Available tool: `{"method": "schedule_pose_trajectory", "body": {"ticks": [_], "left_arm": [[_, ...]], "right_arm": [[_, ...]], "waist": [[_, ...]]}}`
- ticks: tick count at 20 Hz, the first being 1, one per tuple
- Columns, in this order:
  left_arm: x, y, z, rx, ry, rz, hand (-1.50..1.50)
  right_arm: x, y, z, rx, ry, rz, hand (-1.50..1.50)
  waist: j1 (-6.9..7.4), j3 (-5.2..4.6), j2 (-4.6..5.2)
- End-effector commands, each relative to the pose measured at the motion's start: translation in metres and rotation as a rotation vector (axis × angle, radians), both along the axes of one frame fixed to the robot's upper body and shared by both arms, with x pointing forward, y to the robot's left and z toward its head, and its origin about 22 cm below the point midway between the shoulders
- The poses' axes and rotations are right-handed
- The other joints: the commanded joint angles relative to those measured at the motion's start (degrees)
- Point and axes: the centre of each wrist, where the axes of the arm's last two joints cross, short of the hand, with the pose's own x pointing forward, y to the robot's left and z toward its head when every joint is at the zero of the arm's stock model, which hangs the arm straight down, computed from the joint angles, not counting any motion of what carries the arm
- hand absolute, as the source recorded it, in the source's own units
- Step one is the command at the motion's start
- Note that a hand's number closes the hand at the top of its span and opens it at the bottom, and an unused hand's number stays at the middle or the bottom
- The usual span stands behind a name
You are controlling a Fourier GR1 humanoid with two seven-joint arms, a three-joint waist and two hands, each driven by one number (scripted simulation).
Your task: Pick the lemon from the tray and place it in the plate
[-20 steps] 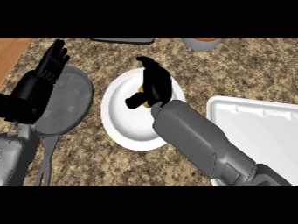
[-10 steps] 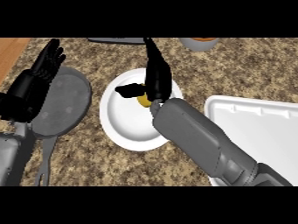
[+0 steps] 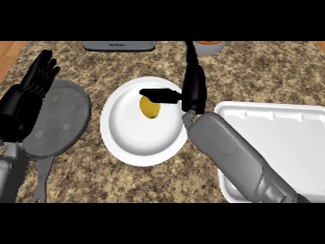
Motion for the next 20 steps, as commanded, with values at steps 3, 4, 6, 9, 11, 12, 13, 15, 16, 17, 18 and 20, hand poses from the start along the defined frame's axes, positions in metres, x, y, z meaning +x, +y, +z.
{"method": "schedule_pose_trajectory", "body": {"ticks": [3,4,6,9,11,12,13,15,16,17,18,20], "left_arm": [[-0.005,0.010,-0.006,-0.001,-0.009,0.016,0.00],[-0.012,-0.001,0.004,0.001,0.017,0.038,0.00],[-0.004,0.014,0.002,0.000,0.010,0.038,0.00],[-0.006,0.008,0.020,0.014,0.022,0.029,0.00],[-0.001,0.018,0.007,-0.014,0.021,0.013,0.00],[0.006,0.010,0.007,0.008,0.009,0.036,0.00],[-0.001,0.002,0.004,0.001,0.004,0.034,0.00],[-0.014,-0.010,-0.014,0.006,0.006,0.014,0.00],[-0.014,-0.001,-0.002,-0.011,0.012,0.011,0.00],[-0.002,0.005,0.004,-0.002,0.014,0.018,0.00],[-0.023,0.008,-0.006,-0.009,0.016,0.017,0.00],[0.000,0.027,-0.005,-0.003,-0.003,0.025,0.00]], "right_arm": [[-0.025,-0.060,-0.013,0.051,-0.051,-0.001,-1.50],[-0.024,-0.091,-0.013,0.032,-0.051,0.001,-1.50],[-0.043,-0.105,-0.022,0.026,-0.071,0.013,-1.50],[-0.063,-0.132,-0.027,-0.006,-0.045,0.028,-1.50],[-0.058,-0.147,-0.023,0.006,-0.052,0.022,-1.50],[-0.067,-0.162,-0.023,-0.024,-0.053,0.020,-1.50],[-0.060,-0.153,-0.021,-0.026,-0.040,0.027,-1.50],[-0.069,-0.173,-0.023,-0.027,-0.039,0.027,-1.50],[-0.085,-0.191,-0.015,-0.016,-0.049,0.042,-1.50],[-0.080,-0.215,-0.028,-0.029,-0.027,0.042,-1.50],[-0.089,-0.201,-0.007,-0.028,-0.036,0.025,-1.50],[-0.096,-0.211,-0.023,-0.045,-0.065,0.011,-1.50]], "waist": [[-1.21,-0.02,-0.26],[-1.22,0.02,-0.37],[-1.39,-0.01,-0.26],[-1.35,-0.01,-0.34],[-0.96,-0.03,-0.17],[-1.29,-0.03,-0.18],[-0.86,-0.03,-0.16],[-0.85,-0.03,-0.17],[-1.08,-0.02,-0.25],[-1.07,0.00,-0.12],[-0.90,-0.04,-0.25],[-1.06,-0.03,-0.13]]}}
